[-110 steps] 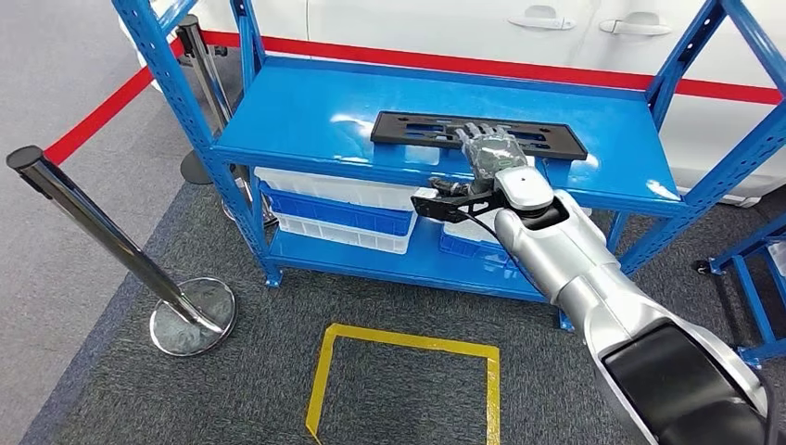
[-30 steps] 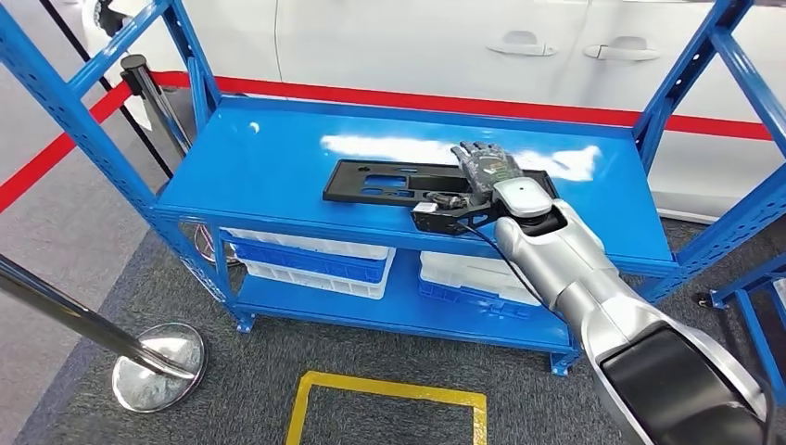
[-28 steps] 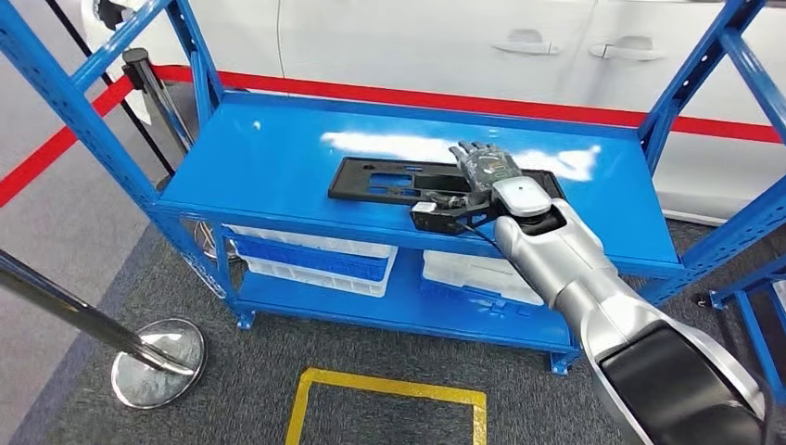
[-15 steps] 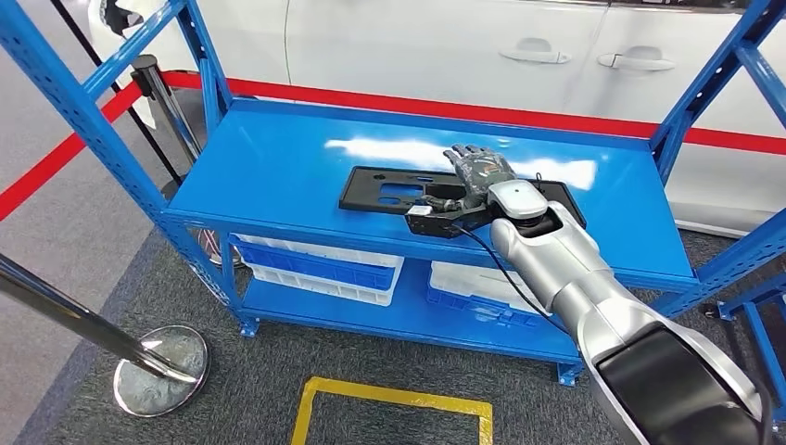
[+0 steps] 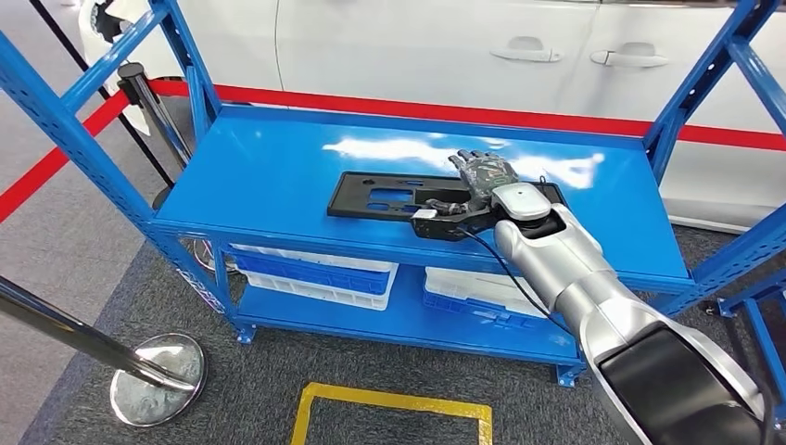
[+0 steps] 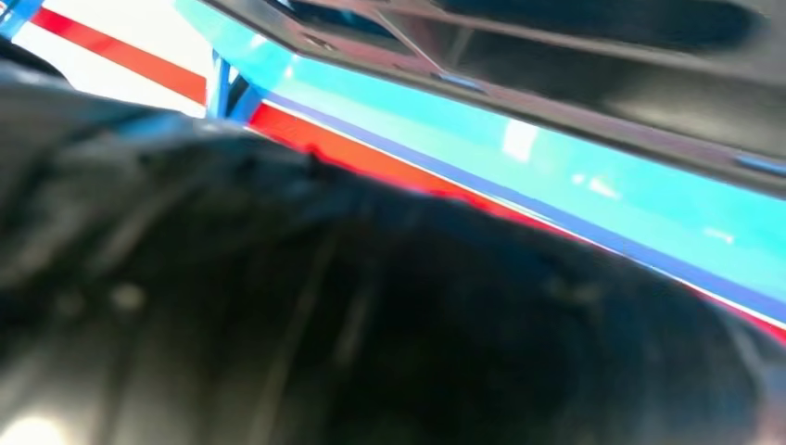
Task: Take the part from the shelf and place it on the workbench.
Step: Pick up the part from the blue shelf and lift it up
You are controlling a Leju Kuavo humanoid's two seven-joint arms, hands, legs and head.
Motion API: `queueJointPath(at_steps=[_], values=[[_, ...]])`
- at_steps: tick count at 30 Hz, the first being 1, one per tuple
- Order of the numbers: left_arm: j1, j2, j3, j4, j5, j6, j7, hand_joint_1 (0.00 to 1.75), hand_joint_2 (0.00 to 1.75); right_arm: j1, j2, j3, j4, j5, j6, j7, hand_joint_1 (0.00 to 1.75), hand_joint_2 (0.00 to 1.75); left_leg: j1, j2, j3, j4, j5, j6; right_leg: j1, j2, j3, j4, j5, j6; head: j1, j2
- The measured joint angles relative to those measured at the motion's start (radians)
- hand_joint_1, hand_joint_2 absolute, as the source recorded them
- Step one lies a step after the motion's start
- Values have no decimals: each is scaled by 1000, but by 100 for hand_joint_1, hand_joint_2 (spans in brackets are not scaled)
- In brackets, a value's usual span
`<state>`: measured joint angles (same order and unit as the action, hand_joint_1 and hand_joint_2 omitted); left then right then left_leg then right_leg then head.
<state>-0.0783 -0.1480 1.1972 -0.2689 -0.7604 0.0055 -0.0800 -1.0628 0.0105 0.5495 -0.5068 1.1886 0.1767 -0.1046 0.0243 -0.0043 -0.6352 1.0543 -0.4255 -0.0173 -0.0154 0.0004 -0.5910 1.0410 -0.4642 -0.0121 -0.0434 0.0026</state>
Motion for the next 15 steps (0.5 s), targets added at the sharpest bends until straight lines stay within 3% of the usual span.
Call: queueJointPath(at_steps=[3,5,8,10,11,12,14,15], values=[[-2,0,1,0,-4,-5,-3,0,0,-3,2,2,4,-9,15,-14,0,0,-4,-3,7,-16,-3,18,4,0,-2,-1,-2,13,0,0],[-3,-1,2,0,-5,-7,-4,0,0,-4,4,3,7,-16,23,-25,0,0,-2,-2,12,-23,-1,31,2,0,-10,24,-22,20,0,0],[-3,0,6,-1,-7,-10,-6,0,0,-6,4,8,13,-19,31,-39,0,0,-3,0,17,-28,-2,45,1,0,-89,188,-103,26,1,0],[-3,0,7,-4,-7,-12,-6,0,0,-1,4,15,20,-20,35,-44,0,0,-5,-2,18,-28,-4,47,1,0,-138,275,-120,26,0,0],[-3,0,7,-5,-7,-12,-6,0,0,0,4,18,22,-21,36,-45,0,0,-6,-4,20,-27,-5,47,1,0,-139,266,-100,25,1,0],[-3,0,7,-6,-7,-13,-6,0,0,0,4,19,24,-22,37,-45,0,0,-6,-5,23,-27,-7,47,2,0,-120,218,-64,21,1,0],[-2,-2,8,-8,-8,-14,-6,0,0,-5,5,21,27,-27,37,-46,0,0,-8,-6,28,-25,-11,43,6,0,-59,80,4,10,0,0],[-2,-3,9,-8,-9,-15,-6,0,0,-8,7,22,28,-30,38,-46,0,0,-9,-6,27,-24,-13,39,9,0,-38,33,19,6,0,0]])
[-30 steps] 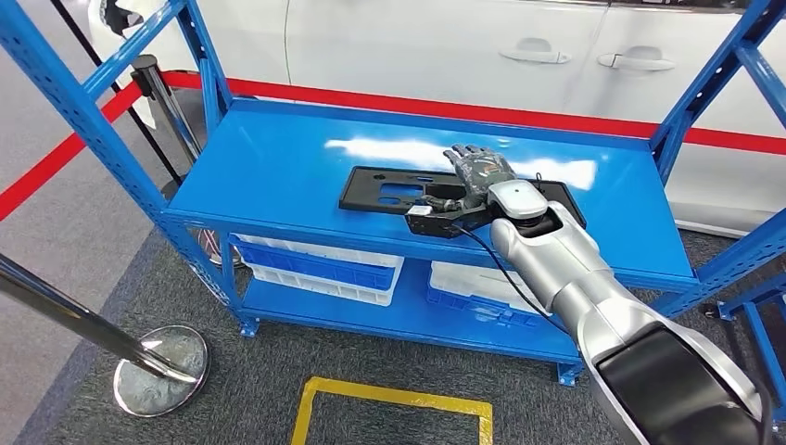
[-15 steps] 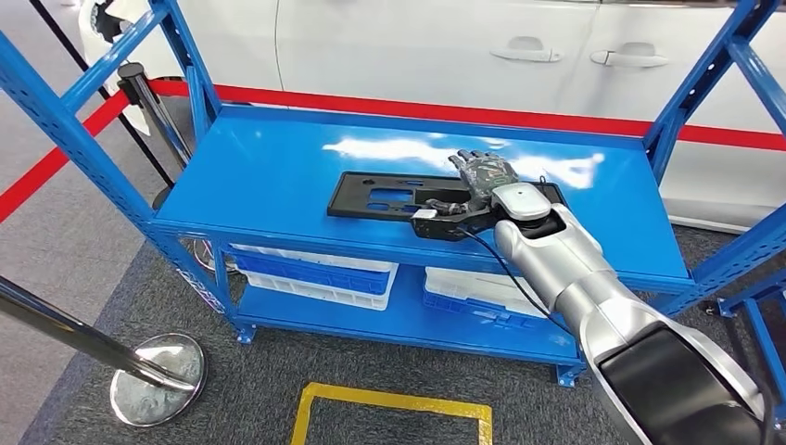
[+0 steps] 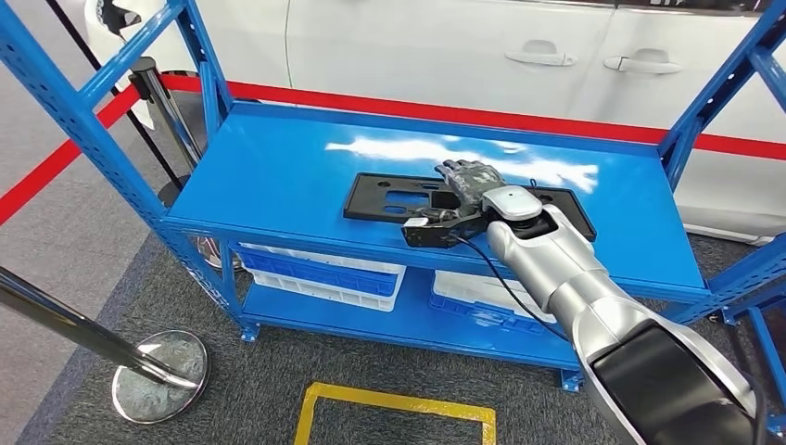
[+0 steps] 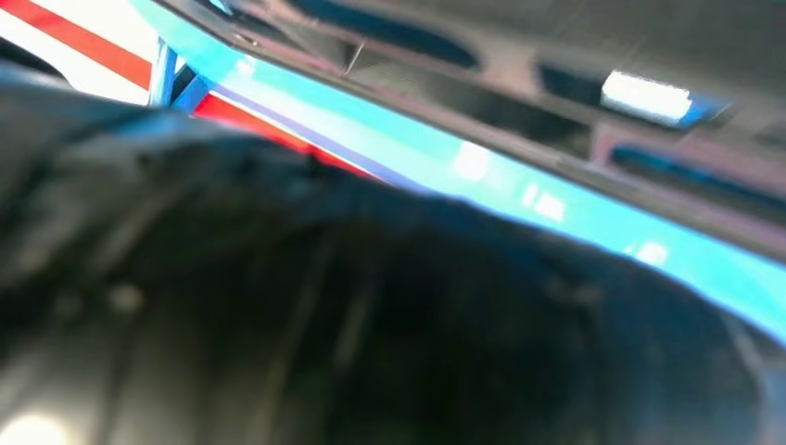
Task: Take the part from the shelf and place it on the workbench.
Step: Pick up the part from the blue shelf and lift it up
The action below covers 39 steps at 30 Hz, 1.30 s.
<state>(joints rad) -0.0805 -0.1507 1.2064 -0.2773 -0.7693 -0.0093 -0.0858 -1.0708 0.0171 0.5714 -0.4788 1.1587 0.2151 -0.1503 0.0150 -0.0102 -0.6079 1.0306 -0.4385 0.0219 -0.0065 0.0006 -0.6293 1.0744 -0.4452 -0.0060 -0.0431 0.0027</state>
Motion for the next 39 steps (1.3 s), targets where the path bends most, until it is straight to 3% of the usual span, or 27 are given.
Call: queueJointPath(at_steps=[2,5,7,9,10,11,12,14,16,20,22,24,25,26,27,30,31,33,36,39], values=[[-1,-2,3,-1,-3,-1,1,0,0,-4,4,4,3,-6,3,0,0,0,-1,1,-2,0,0,-8,7,1,13,-30,0,-3,0,0],[-1,-1,6,-5,-4,-2,2,0,0,-7,9,10,7,-10,8,-1,0,0,0,2,-6,15,-14,-23,-1,1,20,-44,6,-15,-1,0],[0,-1,7,-8,-4,-4,2,0,0,-10,13,13,10,-12,9,-2,0,0,3,4,-45,100,-63,-30,-5,0,25,-51,9,-25,-1,0],[0,-2,8,-9,-5,-5,2,0,0,-9,17,16,13,-16,14,-4,0,0,4,4,-110,229,-116,-37,-4,0,25,-50,8,-29,-2,0],[0,-2,9,-10,-6,-5,3,0,0,-8,18,17,16,-18,18,-6,0,0,5,4,-131,268,-122,-39,-4,0,25,-50,7,-29,-2,0],[0,-2,10,-11,-6,-6,3,0,0,-8,18,19,18,-21,23,-7,0,0,5,4,-135,270,-110,-40,-3,-1,26,-49,6,-28,-2,0],[1,-2,12,-13,-7,-5,3,0,0,-8,18,21,20,-23,30,-8,0,0,5,5,-118,230,-80,-40,-4,-1,27,-47,4,-27,-2,0],[1,-1,14,-17,-9,-5,3,0,0,-11,19,24,24,-26,44,-9,0,0,4,5,-51,94,-15,-35,-2,0,28,-43,0,-22,-2,0],[1,0,15,-20,-12,-5,3,0,0,-13,20,26,29,-29,57,-13,0,0,0,3,-9,8,8,-27,2,0,26,-40,-3,-15,-1,0],[-1,0,16,-26,-16,-7,4,0,0,-11,22,32,37,-50,62,-29,0,0,1,3,0,-14,11,-7,1,0,22,-30,-14,3,0,0],[0,0,17,-28,-18,-8,4,0,0,-7,22,33,41,-58,61,-31,0,0,5,6,5,-23,15,4,-1,1,-12,45,-60,10,0,0],[0,0,19,-32,-22,-9,4,0,0,8,20,34,46,-64,62,-31,0,0,4,6,5,-23,14,9,-3,1,-75,173,-116,15,0,0],[0,0,20,-34,-24,-9,4,0,0,19,19,35,50,-67,62,-31,0,0,4,6,5,-22,13,10,-4,1,-100,220,-127,17,0,0],[0,1,21,-36,-26,-10,4,0,0,31,18,38,53,-70,62,-31,0,0,4,5,5,-20,12,10,-6,0,-109,232,-119,19,0,0],[0,1,21,-38,-28,-11,4,0,0,41,17,40,56,-73,60,-30,0,0,4,4,5,-17,10,9,-8,0,-99,204,-92,18,0,0],[1,0,21,-46,-35,-16,4,0,0,50,16,46,61,-80,55,-30,0,0,2,3,5,-5,-1,0,-7,0,-14,20,-5,10,0,0],[1,0,22,-50,-36,-17,5,0,0,52,16,47,62,-81,55,-30,0,0,1,3,5,-2,-3,-5,-5,0,2,-14,3,7,0,0],[1,-1,22,-57,-38,-19,5,0,0,56,16,50,65,-84,55,-29,0,0,-1,3,5,-3,-4,-14,1,1,6,-29,3,2,0,0],[1,-2,22,-65,-40,-21,6,0,0,60,16,50,70,-90,56,-27,0,0,3,4,-6,24,-27,-28,-6,-1,13,-40,9,-17,0,0],[4,-3,22,-72,-40,-22,6,0,0,63,16,50,75,-92,56,-26,0,0,6,5,-80,189,-111,-38,-6,-1,16,-44,11,-28,-1,0]])
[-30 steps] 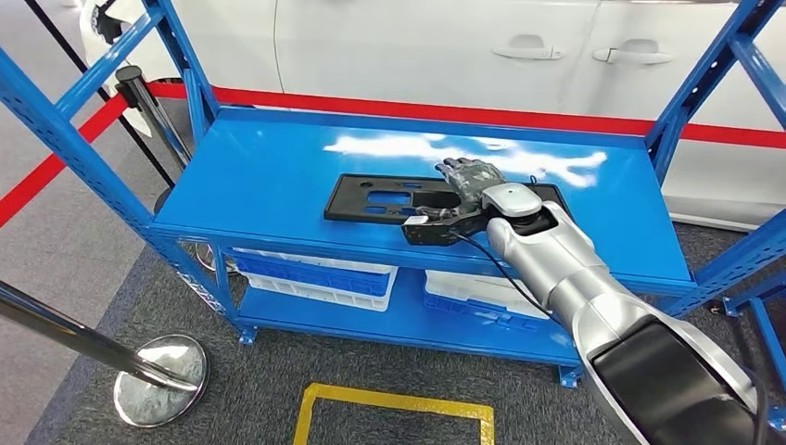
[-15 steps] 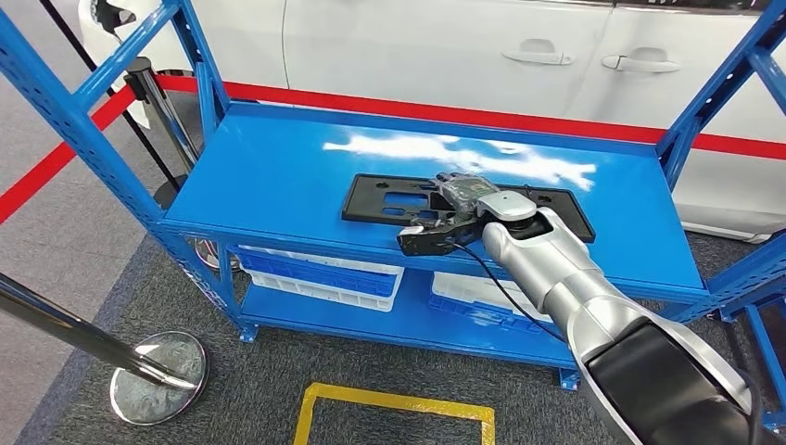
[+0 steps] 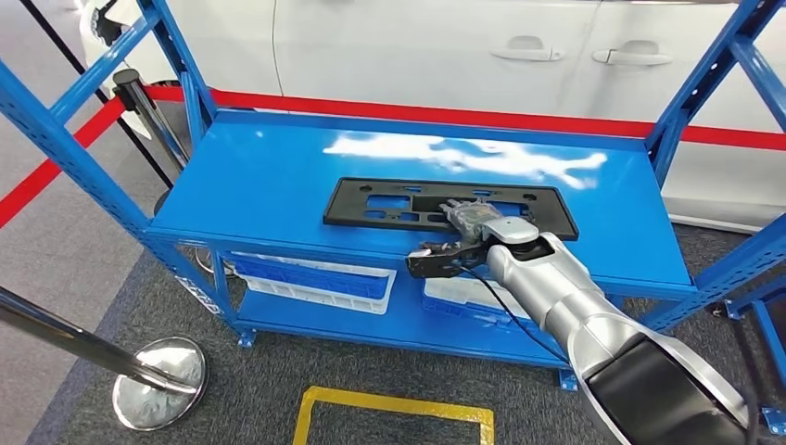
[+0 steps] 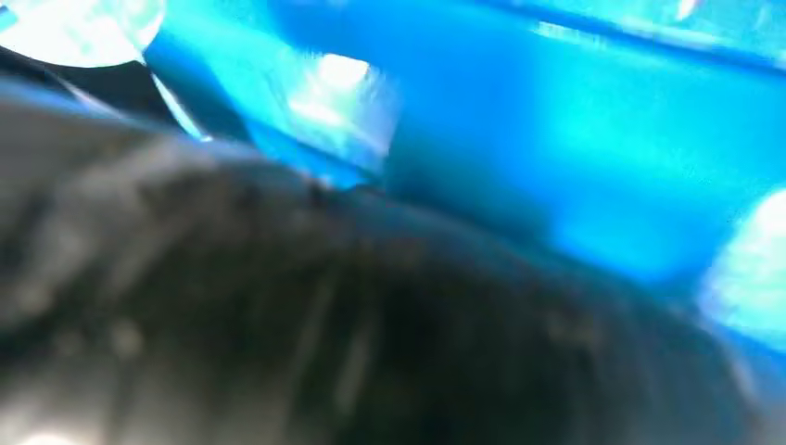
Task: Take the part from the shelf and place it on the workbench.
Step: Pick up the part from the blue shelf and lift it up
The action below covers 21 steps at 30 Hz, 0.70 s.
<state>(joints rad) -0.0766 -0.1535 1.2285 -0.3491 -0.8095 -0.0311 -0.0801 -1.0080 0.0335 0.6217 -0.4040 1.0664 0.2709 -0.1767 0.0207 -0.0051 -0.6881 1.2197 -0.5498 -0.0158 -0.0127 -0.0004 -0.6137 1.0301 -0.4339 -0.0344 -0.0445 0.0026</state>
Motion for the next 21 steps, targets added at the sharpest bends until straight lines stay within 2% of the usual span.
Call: queueJointPath(at_steps=[1,2,3,5,7,9,11,12,14,16,18,21], values=[[0,0,0,-2,0,0,0,0,0,2,0,0,2,0,0,0,0,0,0,0,-27,54,-17,-3,1,0,0,0,0,-1,0,0],[0,0,0,-3,0,0,0,0,0,4,1,0,3,0,1,0,0,0,0,0,-42,80,-17,-4,2,1,0,1,-1,-1,0,0],[0,0,0,-4,-1,-1,0,0,0,5,1,0,5,0,1,0,0,0,0,0,-36,65,3,-5,2,1,1,2,-2,-1,0,0],[0,0,0,-6,-3,-1,0,0,0,5,1,0,6,0,1,0,0,0,0,1,22,-59,70,0,2,1,3,5,-5,3,0,0],[0,0,0,-10,-6,-1,0,0,0,3,0,0,7,-1,0,1,0,87,-4,0,77,-169,105,9,6,2,2,9,-8,10,0,0],[-1,0,0,-11,-7,-1,0,0,0,2,0,0,7,-1,0,1,82,175,-9,-1,89,-193,106,17,8,2,1,8,-7,20,1,0],[-1,0,0,-11,-8,-1,0,0,0,3,0,0,7,-4,-1,4,169,175,-7,-1,90,-201,112,27,7,2,2,6,-7,30,1,0],[-1,0,0,-11,-9,-2,0,0,0,2,0,0,7,-6,-2,9,175,175,-6,0,92,-206,115,31,7,2,0,12,-15,35,1,0],[0,0,0,-11,-12,-2,0,0,0,2,-1,0,8,-14,-13,18,175,175,-8,-1,93,-208,116,33,7,0,2,13,-18,21,1,0],[0,0,0,-11,-17,0,0,0,0,3,-3,0,8,-19,-31,21,175,175,-14,-2,90,-200,113,32,8,-3,9,0,-8,12,1,0],[-1,0,0,-11,-21,4,-2,0,0,5,-7,0,6,-19,-50,21,175,175,-15,-1,89,-198,112,34,6,-4,11,-3,-5,25,2,0],[-1,0,0,-9,-29,8,-3,0,0,5,-18,0,1,-15,-68,21,175,175,-15,-1,88,-197,111,34,6,-4,12,-5,-6,28,2,0]])
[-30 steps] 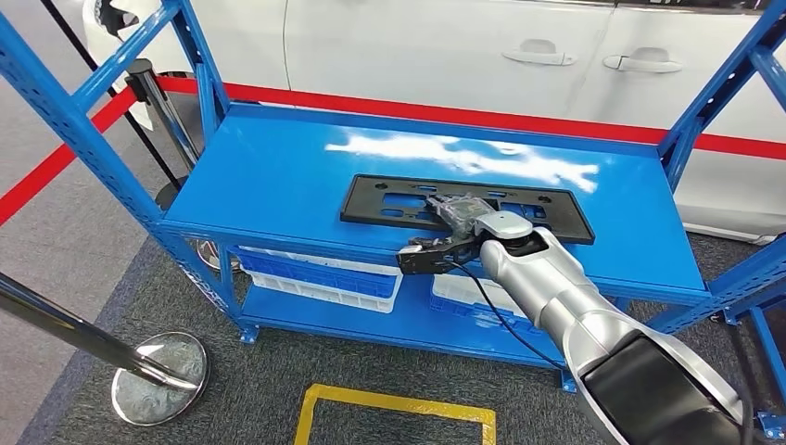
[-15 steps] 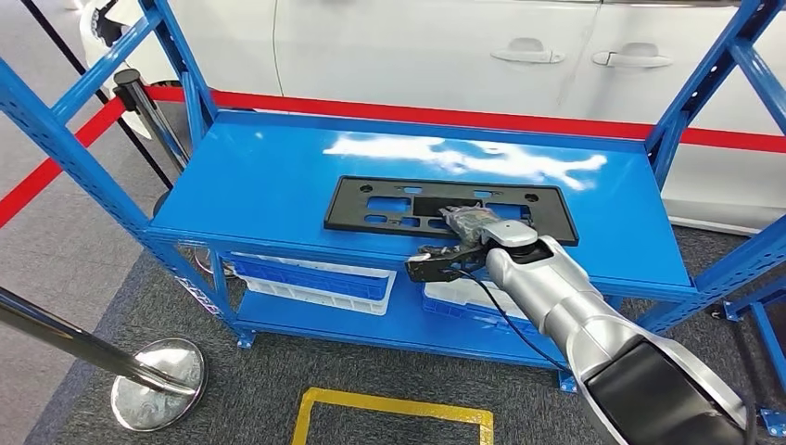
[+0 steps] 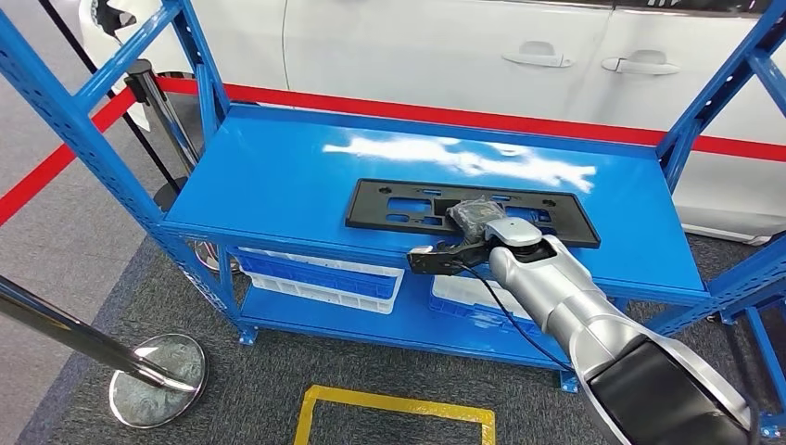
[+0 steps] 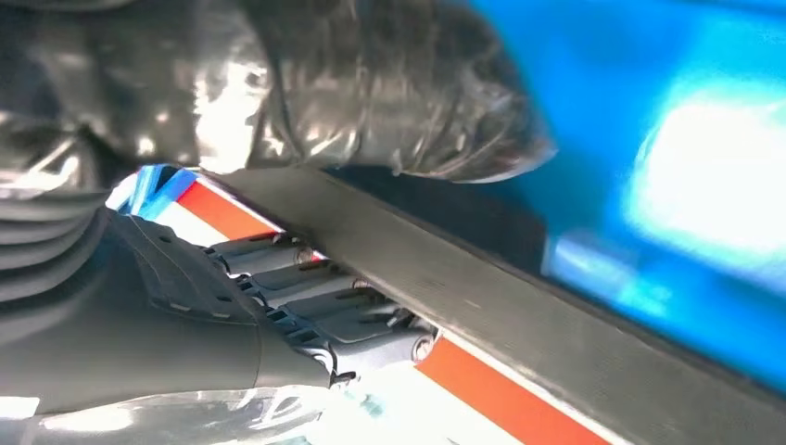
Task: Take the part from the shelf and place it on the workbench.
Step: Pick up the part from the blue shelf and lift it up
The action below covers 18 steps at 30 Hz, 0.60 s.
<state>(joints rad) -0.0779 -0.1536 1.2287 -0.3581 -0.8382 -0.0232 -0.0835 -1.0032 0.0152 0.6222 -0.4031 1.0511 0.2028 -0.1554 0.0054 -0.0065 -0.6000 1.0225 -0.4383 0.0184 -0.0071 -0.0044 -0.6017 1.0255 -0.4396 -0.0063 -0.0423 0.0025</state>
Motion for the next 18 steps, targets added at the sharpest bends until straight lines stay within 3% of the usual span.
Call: queueJointPath(at_steps=[18], values=[[-3,2,0,23,-13,6,-13,0,0,-6,-32,0,-26,12,-21,-1,175,175,1,0,1,0,0,0,4,0,0,0,0,2,0,0]])
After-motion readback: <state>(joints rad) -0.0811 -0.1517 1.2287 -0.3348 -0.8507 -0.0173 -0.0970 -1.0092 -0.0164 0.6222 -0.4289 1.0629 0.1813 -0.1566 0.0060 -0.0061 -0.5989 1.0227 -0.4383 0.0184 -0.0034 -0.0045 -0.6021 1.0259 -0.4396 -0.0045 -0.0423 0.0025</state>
